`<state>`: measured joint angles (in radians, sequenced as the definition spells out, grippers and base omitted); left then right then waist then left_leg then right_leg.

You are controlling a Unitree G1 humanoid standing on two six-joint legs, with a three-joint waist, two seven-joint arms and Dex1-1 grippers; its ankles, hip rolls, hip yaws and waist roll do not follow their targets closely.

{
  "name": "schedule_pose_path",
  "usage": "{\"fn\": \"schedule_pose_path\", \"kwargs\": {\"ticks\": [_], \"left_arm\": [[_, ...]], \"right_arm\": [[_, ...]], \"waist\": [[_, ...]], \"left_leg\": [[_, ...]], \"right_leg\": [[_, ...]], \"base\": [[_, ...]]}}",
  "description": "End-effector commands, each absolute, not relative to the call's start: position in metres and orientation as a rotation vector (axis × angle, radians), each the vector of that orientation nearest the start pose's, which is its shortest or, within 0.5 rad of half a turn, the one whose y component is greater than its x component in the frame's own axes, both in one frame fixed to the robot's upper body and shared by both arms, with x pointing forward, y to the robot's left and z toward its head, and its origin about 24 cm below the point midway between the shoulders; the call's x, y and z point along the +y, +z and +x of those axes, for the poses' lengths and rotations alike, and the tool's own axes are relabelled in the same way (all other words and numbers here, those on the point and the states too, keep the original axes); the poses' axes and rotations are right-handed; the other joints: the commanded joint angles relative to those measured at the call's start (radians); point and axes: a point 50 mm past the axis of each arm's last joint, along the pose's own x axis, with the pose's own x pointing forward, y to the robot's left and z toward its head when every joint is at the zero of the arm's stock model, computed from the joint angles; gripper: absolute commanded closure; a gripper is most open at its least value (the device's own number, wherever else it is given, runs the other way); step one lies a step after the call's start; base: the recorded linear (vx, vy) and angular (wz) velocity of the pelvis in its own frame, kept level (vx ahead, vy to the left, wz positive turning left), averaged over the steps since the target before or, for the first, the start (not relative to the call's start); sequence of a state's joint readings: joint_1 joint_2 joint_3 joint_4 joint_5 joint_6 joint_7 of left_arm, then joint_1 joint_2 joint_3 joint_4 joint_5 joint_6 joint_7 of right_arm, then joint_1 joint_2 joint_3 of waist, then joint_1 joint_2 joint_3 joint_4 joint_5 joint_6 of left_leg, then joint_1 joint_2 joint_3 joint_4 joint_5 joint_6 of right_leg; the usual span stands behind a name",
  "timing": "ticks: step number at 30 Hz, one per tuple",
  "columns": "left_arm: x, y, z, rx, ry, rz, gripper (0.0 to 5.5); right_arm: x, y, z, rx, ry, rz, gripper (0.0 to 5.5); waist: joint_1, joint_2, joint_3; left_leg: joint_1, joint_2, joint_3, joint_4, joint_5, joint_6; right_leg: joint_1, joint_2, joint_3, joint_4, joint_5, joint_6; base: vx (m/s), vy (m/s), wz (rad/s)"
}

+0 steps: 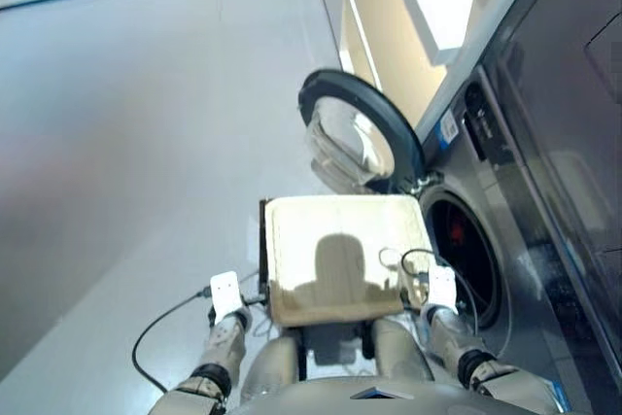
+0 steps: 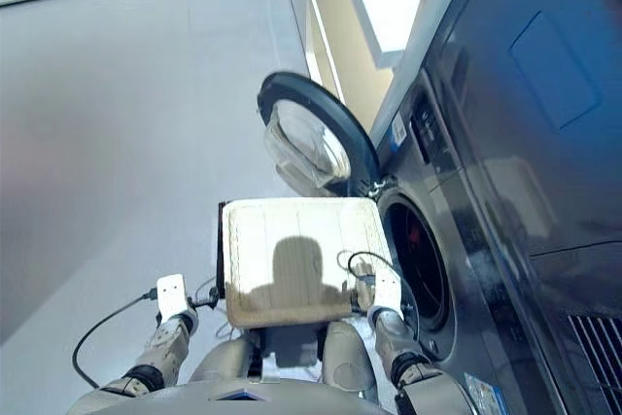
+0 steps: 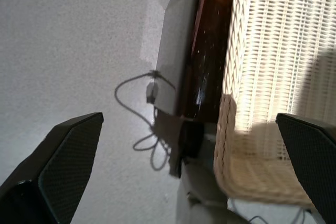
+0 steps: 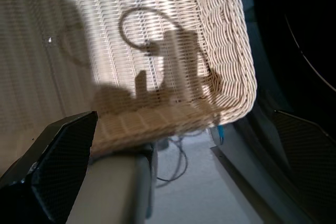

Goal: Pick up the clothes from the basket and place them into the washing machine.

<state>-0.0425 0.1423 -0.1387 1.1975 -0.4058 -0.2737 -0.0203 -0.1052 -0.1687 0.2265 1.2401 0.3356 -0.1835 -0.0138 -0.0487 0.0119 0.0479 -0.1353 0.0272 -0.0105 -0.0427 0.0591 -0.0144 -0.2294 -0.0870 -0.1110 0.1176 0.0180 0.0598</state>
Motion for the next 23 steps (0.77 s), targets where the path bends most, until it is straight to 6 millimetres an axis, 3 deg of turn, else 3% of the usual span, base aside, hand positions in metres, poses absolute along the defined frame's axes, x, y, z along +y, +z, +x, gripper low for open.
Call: {"fn": "schedule_pose_path", "kwargs": {"ticks": [1,10,23], "left_arm": [[0.203,-0.149,0.137,0.884,0.165,-0.080,0.00],[0.203,-0.154,0.121,0.931,0.128,-0.022,0.00],[0.201,-0.157,0.114,0.963,0.105,0.006,0.00]], "right_arm": [[-0.195,-0.150,0.146,0.953,-0.069,-0.035,0.00],[-0.198,-0.155,0.127,0.999,-0.094,-0.006,0.00],[-0.187,-0.158,0.121,1.009,-0.034,-0.034,0.00]], "waist": [[0.012,-0.040,-0.002],[0.008,-0.044,-0.045],[0.015,-0.050,-0.072]], "left_leg": [[0.063,-0.045,0.041,0.002,-0.054,-0.020],[0.157,-0.036,0.052,-0.022,-0.059,-0.019],[0.221,-0.025,0.039,-0.003,-0.088,-0.017]], "right_leg": [[0.117,0.004,-0.003,-0.170,0.056,0.075],[0.204,0.019,-0.003,-0.159,0.027,0.070],[0.281,0.025,-0.013,-0.157,-0.010,0.064]], "base": [[0.000,0.000,0.000],[0.024,0.001,-0.014],[0.017,-0.003,0.004]]}}
